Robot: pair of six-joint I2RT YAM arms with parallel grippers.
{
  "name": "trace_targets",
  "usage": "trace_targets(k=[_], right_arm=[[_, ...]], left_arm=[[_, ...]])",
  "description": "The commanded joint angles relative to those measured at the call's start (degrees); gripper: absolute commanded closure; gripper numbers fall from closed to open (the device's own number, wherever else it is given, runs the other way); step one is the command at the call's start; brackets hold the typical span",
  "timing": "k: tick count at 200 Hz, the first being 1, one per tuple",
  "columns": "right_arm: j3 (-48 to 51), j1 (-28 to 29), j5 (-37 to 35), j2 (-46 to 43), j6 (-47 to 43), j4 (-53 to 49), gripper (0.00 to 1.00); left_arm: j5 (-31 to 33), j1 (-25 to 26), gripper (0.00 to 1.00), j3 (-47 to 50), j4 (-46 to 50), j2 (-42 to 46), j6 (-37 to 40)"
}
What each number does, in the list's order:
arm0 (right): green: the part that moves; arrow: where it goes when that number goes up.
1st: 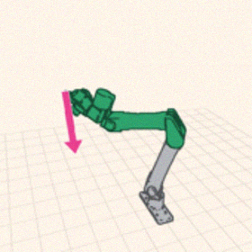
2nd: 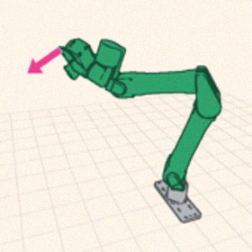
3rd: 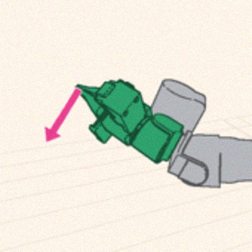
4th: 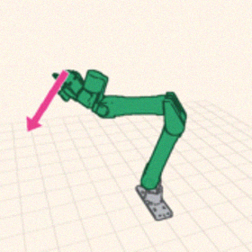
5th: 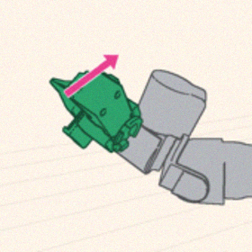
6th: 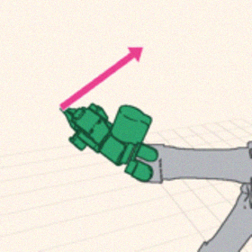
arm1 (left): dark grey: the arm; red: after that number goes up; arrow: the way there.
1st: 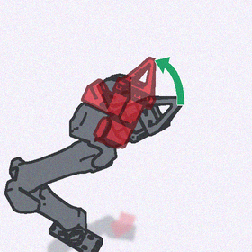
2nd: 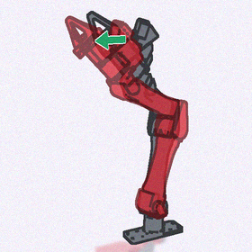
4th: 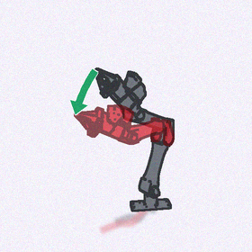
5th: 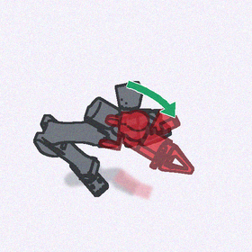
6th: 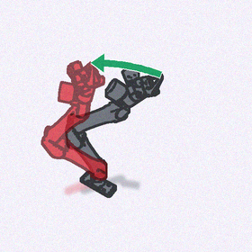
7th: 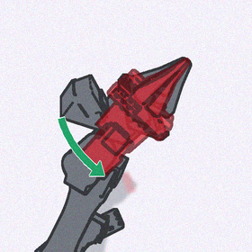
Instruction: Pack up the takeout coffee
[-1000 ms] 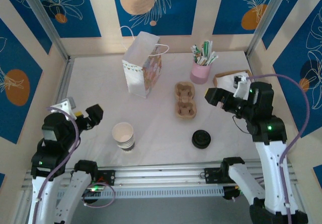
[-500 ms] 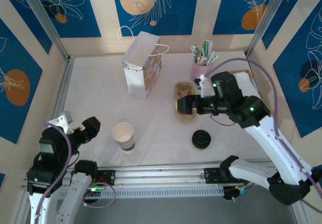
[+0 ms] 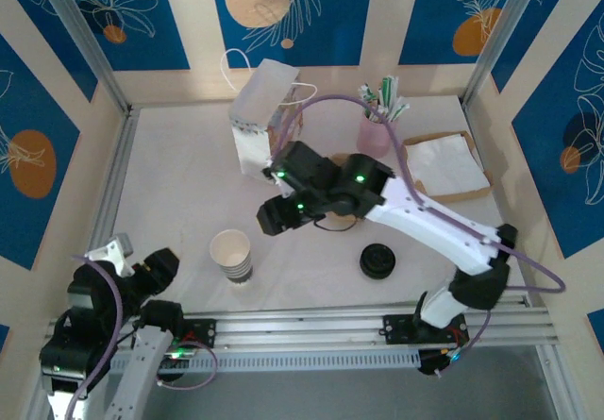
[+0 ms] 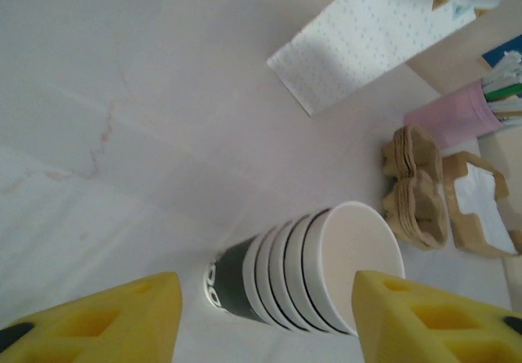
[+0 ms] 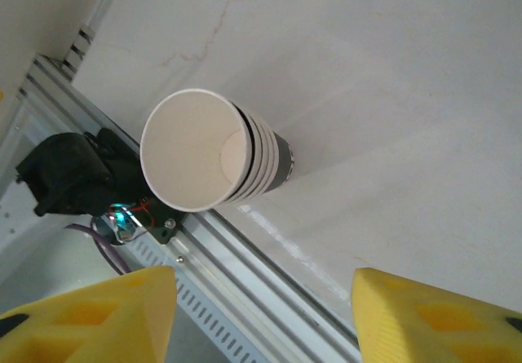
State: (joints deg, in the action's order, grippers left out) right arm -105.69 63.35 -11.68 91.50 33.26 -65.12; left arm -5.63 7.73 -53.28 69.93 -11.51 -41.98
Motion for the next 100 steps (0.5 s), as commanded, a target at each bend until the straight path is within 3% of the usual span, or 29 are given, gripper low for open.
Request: trace_targets(k=[1, 47, 100], right_arm=[[-7.5, 2.2, -3.2, 6.7, 0.2, -7.8, 0.45], [-23.2, 4.9, -4.7, 21.8, -0.2, -15.6, 0.56], [-33.0, 5.0, -3.2, 31.6, -0.7, -18.8, 0.65]], left_arm=[[-7.2, 0.2, 0.49, 3.7, 0.0, 0.4, -1.3], [-15.6, 0.1, 0.62, 11.8, -5.0, 1.6, -4.5], [-19.3, 0.2, 0.63, 15.7, -7.3, 2.9, -5.6]])
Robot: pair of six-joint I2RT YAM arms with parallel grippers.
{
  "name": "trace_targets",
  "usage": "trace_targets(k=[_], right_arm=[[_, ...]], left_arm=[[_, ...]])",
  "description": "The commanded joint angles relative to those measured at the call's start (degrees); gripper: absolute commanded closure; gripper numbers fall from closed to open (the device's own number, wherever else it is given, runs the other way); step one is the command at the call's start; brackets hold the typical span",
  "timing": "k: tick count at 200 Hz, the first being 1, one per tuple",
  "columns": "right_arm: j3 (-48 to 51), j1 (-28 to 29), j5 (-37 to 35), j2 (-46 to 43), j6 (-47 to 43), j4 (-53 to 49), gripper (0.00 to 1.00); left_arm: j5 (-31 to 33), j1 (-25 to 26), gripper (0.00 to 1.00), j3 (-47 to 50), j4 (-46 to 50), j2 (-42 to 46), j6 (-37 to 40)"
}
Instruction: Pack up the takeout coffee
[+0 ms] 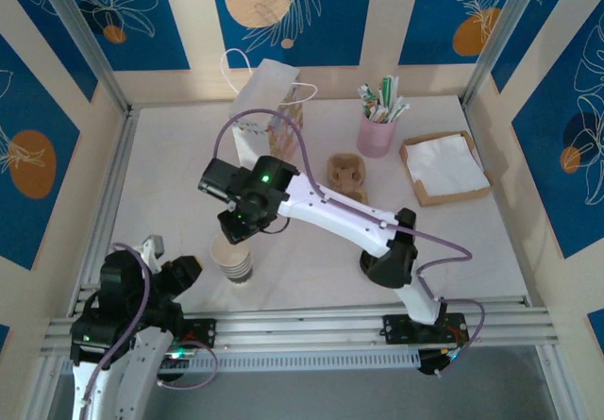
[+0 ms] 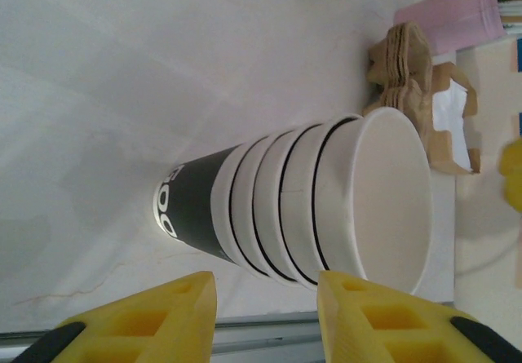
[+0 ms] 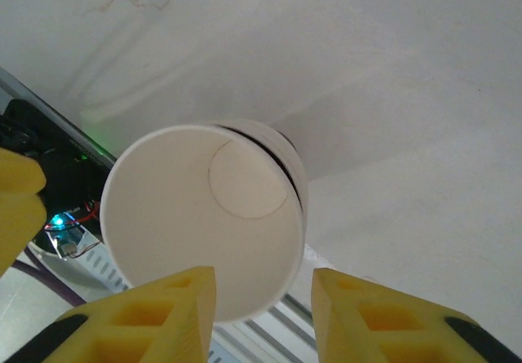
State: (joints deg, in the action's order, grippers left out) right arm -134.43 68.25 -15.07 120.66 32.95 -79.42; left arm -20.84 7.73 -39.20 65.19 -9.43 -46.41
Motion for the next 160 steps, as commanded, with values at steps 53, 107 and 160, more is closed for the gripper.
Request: trace_targets(k=[53, 107, 160], right_arm=[[-6.1, -0.1, 0.3, 5.2, 0.1, -5.5, 0.70], [-5.9, -0.3, -1.2, 6.3, 0.4, -6.6, 0.68], [-5.8, -0.2, -0.5, 7.1, 0.3, -6.4, 0.72]], left_arm=[[-5.1, 0.2, 0.64, 4.1, -3.5, 1.4, -1.8], [-5.7, 0.2, 0.64, 5.0, -4.1, 1.5, -2.0], [-6.8, 0.2, 0.64, 6.0, -5.7, 1.4, -2.6]])
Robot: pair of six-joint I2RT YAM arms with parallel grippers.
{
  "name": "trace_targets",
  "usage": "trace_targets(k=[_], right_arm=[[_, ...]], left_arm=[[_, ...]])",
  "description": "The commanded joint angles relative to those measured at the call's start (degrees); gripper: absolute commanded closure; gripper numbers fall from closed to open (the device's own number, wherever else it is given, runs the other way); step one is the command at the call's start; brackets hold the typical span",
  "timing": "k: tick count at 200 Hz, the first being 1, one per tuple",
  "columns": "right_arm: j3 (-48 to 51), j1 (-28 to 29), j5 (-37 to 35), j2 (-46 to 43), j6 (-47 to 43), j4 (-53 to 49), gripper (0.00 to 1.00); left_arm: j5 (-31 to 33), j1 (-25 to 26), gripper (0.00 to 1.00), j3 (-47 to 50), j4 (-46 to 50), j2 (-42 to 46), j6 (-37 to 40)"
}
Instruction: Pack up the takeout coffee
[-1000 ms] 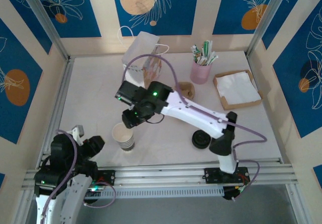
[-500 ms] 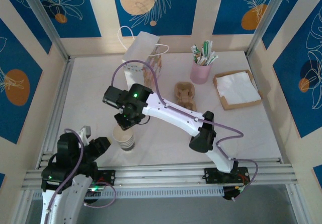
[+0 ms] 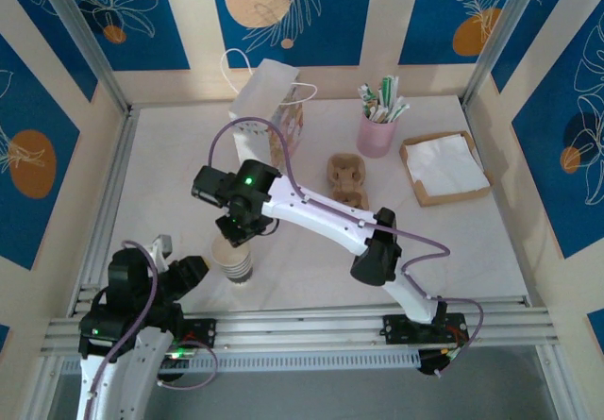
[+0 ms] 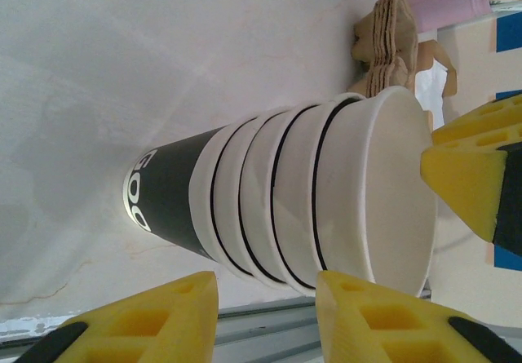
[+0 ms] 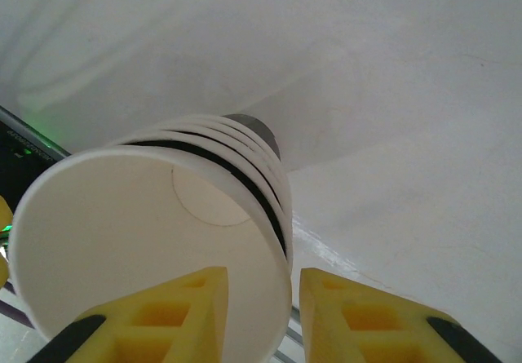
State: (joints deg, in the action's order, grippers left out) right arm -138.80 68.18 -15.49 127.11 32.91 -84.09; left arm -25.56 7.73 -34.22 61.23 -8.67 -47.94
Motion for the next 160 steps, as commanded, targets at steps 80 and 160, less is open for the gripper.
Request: trace_targets(k=[80, 160], right_arm=[[-1.4, -0.1, 0.5, 0.7, 0.2, -1.5, 0.85], [-1.1, -0.5, 1.5, 0.6, 0.4, -1.4, 0.95]], left_arm=[[-4.0, 0.2, 0.63, 2.5, -3.8, 0.7, -2.0], [-4.3, 0.2, 0.63, 4.1, -5.0, 0.7, -2.1]])
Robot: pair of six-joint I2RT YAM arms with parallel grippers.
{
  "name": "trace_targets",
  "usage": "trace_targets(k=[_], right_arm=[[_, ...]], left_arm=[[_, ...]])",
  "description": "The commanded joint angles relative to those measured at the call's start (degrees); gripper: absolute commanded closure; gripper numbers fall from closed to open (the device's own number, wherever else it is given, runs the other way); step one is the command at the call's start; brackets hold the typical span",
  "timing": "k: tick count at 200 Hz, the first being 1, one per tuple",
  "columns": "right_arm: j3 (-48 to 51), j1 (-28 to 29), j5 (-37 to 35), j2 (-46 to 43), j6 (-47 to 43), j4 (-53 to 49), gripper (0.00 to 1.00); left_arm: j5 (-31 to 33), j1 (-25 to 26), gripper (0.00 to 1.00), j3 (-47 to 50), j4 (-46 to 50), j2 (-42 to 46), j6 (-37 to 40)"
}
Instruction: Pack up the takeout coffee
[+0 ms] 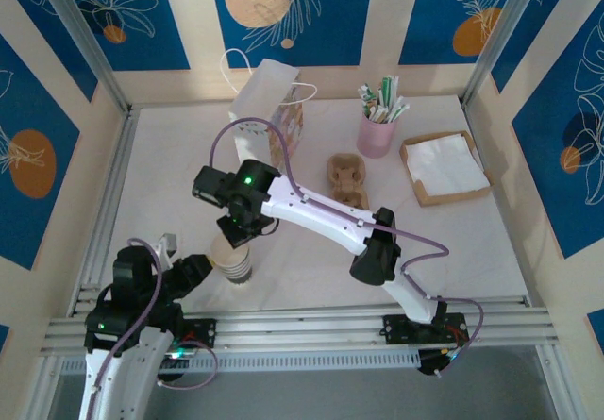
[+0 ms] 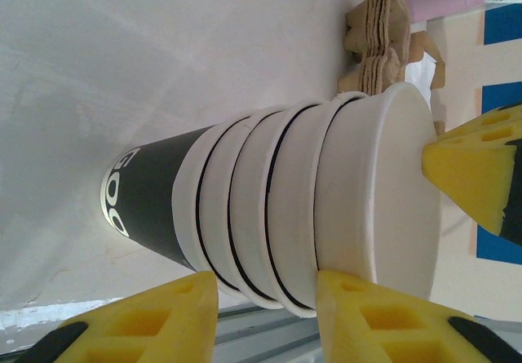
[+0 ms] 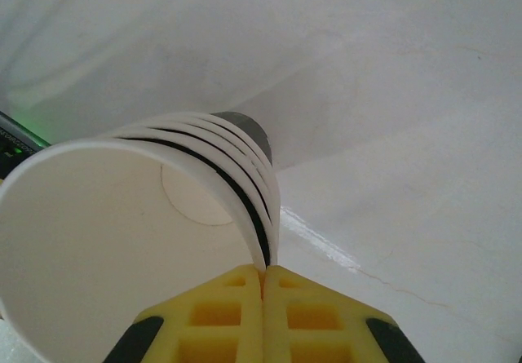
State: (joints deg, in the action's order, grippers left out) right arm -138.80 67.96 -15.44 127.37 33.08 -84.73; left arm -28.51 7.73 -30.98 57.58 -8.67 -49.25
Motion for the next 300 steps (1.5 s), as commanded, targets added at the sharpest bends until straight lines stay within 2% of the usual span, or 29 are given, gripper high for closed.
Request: trace_targets(k=[1, 120, 176, 233, 273, 300], right_arm=[[-1.1, -0.3, 1.4, 0.3, 0.2, -0.7, 0.95], [2.2, -1.7, 5.7, -3.7, 0.6, 3.4, 1.00], [4.9, -2.5, 7.0, -5.5, 0.8, 5.3, 1.00], [6.0, -2.9, 8.1, -7.3, 0.8, 6.6, 1.00], [6.0, -3.4, 7.9, -7.8, 0.8, 6.4, 1.00], [5.9, -3.6, 7.6, -8.0, 0.8, 6.4, 1.00]], left_arm=[[-1.3, 0.2, 0.63, 0.9, -1.4, 0.7, -0.8], [-1.9, 0.1, 0.63, 1.3, -2.1, 0.6, -0.5], [-2.8, 0.1, 0.57, 1.3, -2.8, 0.7, -0.5], [-3.4, 0.2, 0.57, 0.9, -2.9, 0.7, -0.4], [-2.4, 0.1, 0.44, -3.4, -1.0, 0.8, 1.3], [-0.6, 0.2, 0.42, -6.5, 1.3, 0.3, 2.8]])
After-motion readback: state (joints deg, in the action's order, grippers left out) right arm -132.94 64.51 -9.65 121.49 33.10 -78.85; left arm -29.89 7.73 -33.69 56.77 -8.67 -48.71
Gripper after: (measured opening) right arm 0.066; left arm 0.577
